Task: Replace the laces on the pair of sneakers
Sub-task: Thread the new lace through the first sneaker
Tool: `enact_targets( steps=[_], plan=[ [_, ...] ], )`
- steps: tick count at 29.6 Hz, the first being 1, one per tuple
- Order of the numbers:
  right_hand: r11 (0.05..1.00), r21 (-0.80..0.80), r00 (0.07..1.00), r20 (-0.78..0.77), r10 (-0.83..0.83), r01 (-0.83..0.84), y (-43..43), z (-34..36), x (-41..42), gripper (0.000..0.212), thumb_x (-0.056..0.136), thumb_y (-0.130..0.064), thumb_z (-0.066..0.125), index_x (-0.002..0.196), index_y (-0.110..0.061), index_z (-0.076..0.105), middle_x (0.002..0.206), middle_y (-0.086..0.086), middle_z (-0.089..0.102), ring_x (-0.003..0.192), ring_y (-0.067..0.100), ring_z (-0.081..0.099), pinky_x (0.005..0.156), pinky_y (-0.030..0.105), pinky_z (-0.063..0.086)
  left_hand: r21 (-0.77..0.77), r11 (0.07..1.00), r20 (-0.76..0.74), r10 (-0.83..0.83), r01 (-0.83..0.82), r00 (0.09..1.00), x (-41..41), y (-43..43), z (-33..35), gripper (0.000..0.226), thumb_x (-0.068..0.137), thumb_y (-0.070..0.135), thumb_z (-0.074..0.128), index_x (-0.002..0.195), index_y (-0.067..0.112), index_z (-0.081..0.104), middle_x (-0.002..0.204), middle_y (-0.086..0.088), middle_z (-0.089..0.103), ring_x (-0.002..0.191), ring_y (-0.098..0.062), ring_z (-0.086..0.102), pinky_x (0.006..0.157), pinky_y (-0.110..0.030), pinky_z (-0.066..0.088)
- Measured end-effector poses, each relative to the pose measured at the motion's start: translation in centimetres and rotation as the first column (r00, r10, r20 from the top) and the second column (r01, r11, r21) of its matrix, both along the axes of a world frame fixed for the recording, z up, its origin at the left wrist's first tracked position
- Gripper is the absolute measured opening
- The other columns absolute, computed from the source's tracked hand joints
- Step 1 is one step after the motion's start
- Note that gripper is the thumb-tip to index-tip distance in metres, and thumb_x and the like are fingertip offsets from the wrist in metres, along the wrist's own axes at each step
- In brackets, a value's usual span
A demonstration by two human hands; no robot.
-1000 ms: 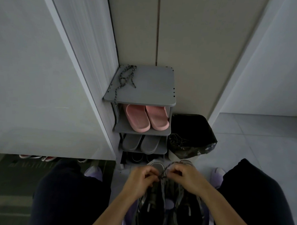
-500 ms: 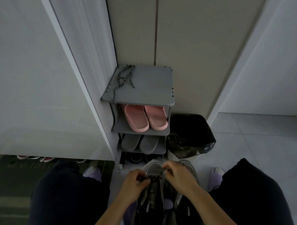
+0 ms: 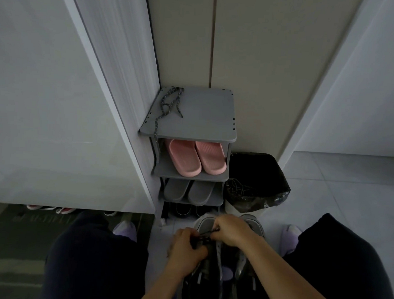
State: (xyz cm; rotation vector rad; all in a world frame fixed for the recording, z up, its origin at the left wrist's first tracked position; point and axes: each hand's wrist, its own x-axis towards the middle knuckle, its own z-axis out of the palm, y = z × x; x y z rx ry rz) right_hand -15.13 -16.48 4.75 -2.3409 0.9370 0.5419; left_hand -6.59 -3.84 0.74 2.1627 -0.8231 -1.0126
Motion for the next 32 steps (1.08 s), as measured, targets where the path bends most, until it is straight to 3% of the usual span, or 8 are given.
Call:
enact_targets(
  steps=[3,6,11,14,22,25,30,32],
  plan=[
    [1.000,0.022,1.000,-0.004,-0.013,0.013,0.2,0.5,0.5,0.030,0.080,-0.023,0.057,0.056,-0.013,0.042,0.057,0.002,0.038,0.051,0.016,0.037,0.048,0.028,0.027,0.017,1.000,0.109,-0.011,0.009,0.994,-0.6,0.0,-0.3,0.034,0.071,0.027,0.065,0.097,0.030,0.043,0.102,0.007,0.038,0.104,-0.017,0.049,0.093,-0.032,0.044],
    [0.984,0.160,0.991,0.099,-0.094,0.077,-0.2,0.8,1.0,0.034,0.077,-0.019,0.057,0.050,-0.014,0.037,0.051,0.002,0.036,0.047,0.015,0.033,0.048,0.027,0.025,0.021,0.999,0.217,-0.037,0.033,0.975,-0.9,0.1,-0.8,0.039,0.077,0.028,0.061,0.112,0.025,0.046,0.110,0.004,0.041,0.111,-0.017,0.046,0.096,-0.031,0.040],
    [0.961,0.252,0.962,0.212,-0.170,0.114,0.0,0.8,1.7,0.015,0.078,-0.016,0.055,0.069,-0.011,0.045,0.068,0.011,0.042,0.061,0.018,0.037,0.055,0.029,0.028,0.049,0.999,0.266,-0.026,0.014,0.964,-1.2,-0.1,-1.0,0.041,0.078,0.029,0.059,0.117,0.025,0.047,0.114,0.006,0.044,0.115,-0.016,0.044,0.101,-0.032,0.036],
    [0.967,0.220,0.955,0.235,-0.181,0.129,0.1,0.7,1.0,0.018,0.082,-0.021,0.055,0.071,-0.011,0.046,0.069,0.006,0.045,0.061,0.015,0.040,0.059,0.030,0.033,0.006,0.999,0.205,0.036,-0.038,0.978,-0.9,0.1,-1.0,0.037,0.077,0.027,0.061,0.112,0.025,0.050,0.103,0.010,0.040,0.110,-0.014,0.048,0.098,-0.029,0.038],
    [0.974,0.113,0.958,0.188,-0.216,0.197,-2.0,1.9,-4.4,0.036,0.083,-0.032,0.063,0.118,-0.025,0.060,0.118,-0.003,0.062,0.106,0.013,0.059,0.091,0.029,0.047,-0.105,0.987,0.005,0.124,-0.123,0.992,-0.3,0.2,-1.3,0.027,0.072,0.015,0.067,0.090,0.026,0.050,0.100,0.002,0.048,0.093,-0.013,0.051,0.082,-0.022,0.041],
    [0.999,-0.025,0.994,0.097,-0.041,0.044,-0.2,0.7,-3.3,0.035,0.084,-0.033,0.061,0.118,-0.027,0.058,0.119,-0.002,0.063,0.107,0.017,0.059,0.088,0.029,0.047,-0.089,0.988,-0.003,0.125,-0.125,0.992,-0.4,0.2,-1.2,0.027,0.072,0.018,0.066,0.088,0.030,0.049,0.101,0.003,0.048,0.095,-0.014,0.053,0.087,-0.028,0.045],
    [0.989,-0.114,0.970,0.233,-0.065,0.093,0.9,0.7,-2.5,0.047,0.087,-0.030,0.057,0.131,-0.030,0.040,0.118,0.000,0.060,0.106,0.022,0.059,0.081,0.031,0.047,-0.074,0.993,0.048,0.101,-0.097,0.994,-0.4,0.2,-1.0,0.028,0.074,0.019,0.065,0.094,0.026,0.048,0.102,0.003,0.046,0.099,-0.015,0.051,0.093,-0.031,0.044],
    [0.984,-0.175,0.985,0.170,-0.002,0.032,1.1,0.7,-2.6,0.031,0.089,-0.031,0.054,0.120,-0.025,0.052,0.116,0.001,0.060,0.107,0.022,0.058,0.082,0.030,0.045,-0.062,0.994,0.061,0.099,-0.095,0.993,-0.5,0.2,-1.1,0.027,0.074,0.021,0.065,0.094,0.027,0.048,0.102,0.003,0.046,0.100,-0.016,0.052,0.092,-0.032,0.045]
  ],
)
